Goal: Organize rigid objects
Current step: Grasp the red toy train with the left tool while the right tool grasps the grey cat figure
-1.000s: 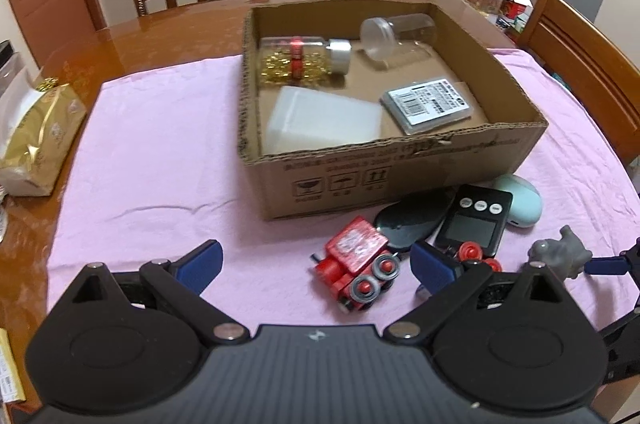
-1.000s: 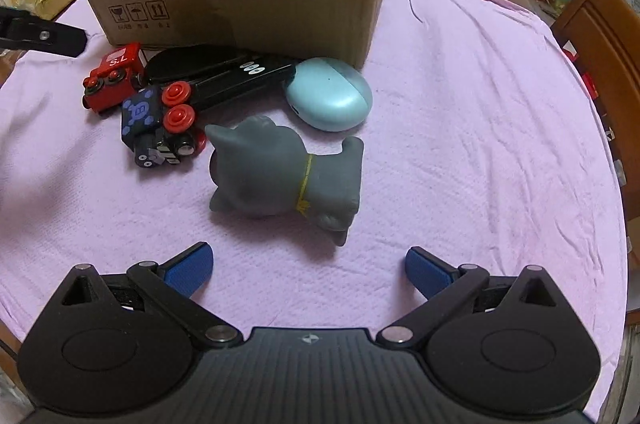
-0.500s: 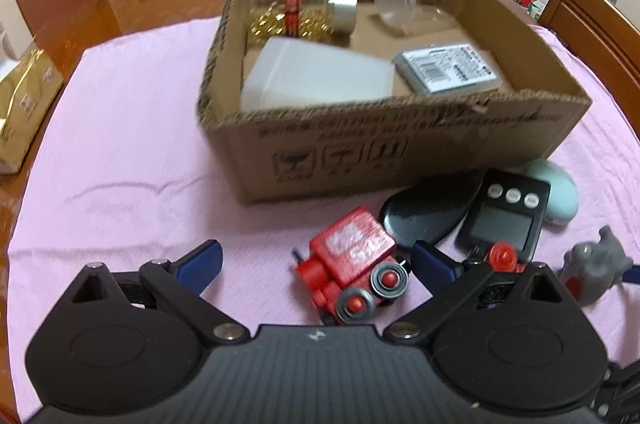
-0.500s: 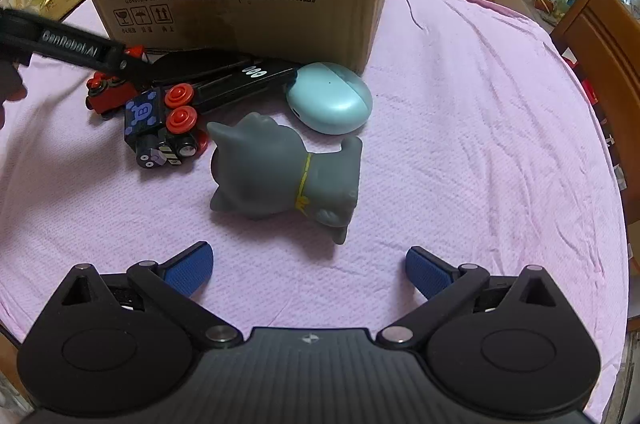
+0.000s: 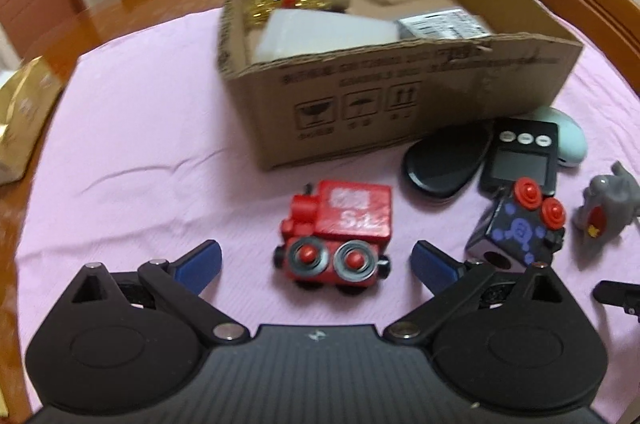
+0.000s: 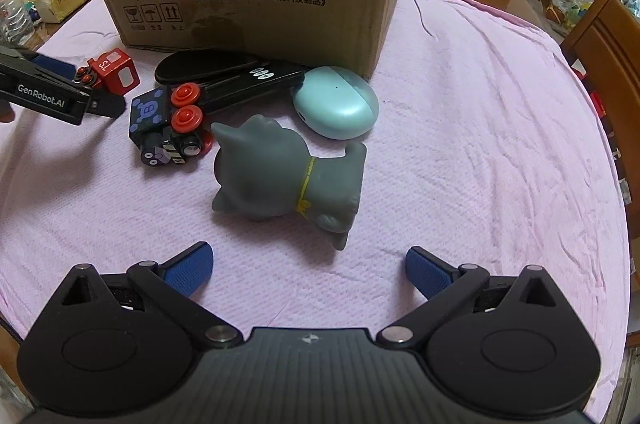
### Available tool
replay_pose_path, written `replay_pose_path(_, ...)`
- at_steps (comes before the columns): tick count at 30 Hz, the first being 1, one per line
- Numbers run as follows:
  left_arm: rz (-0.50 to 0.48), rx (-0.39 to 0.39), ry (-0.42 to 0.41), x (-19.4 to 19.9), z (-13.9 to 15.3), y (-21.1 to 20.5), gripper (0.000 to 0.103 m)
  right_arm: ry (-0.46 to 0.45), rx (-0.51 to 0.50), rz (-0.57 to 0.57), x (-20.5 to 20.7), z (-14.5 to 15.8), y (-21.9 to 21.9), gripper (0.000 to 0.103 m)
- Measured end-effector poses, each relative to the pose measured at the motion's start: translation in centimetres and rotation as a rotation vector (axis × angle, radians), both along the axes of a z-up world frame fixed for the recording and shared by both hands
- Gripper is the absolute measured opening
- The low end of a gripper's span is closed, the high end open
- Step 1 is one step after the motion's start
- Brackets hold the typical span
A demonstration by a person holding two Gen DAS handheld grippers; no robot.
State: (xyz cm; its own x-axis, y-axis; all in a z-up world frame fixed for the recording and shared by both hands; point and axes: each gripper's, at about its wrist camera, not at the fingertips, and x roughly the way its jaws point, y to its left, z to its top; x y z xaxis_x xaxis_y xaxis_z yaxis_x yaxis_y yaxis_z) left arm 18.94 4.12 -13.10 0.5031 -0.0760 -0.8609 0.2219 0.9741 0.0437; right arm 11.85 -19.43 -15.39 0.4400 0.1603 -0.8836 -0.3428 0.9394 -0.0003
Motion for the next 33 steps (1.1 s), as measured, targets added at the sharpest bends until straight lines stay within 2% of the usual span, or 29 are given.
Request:
replay_pose_path(8, -0.078, -0.015, 0.018, 1.4, -0.1, -0.5, 0.103, -0.004, 0.001, -0.007, -0.1, 0.0, 0.0, 0.103)
replay_pose_path(14, -0.077, -0.011, 0.035, 1.9, -0.1, -0.6, 0.102, -0.004, 0.001, -0.032, 0.0, -0.1, 0.1, 0.103)
replay_pose_path(18, -0.106, -0.017, 0.026, 1.5, 0.2, -0.7, 0.092, 0.0, 0.0, -0.042, 0.1, -0.1, 0.2, 0.103)
replay_pose_path(20, -0.114, -0.018, 0.025, 1.4, 0.5, -0.7, 0.08, 0.002, -0.001, -0.048, 0.2, -0.1, 0.2, 0.103)
replay_pose_path(23, -0.126, -0.019, 0.029, 1.2, 0.8, -0.6, 0.068, 0.002, -0.001, -0.058, 0.2, -0.1, 0.3, 0.103)
replay_pose_path(33, -0.143, -0.02, 0.028, 1.2, 0.9, -0.6, 0.067, 0.014, -0.014, -0.08, 1.6, 0.0, 0.9, 0.103)
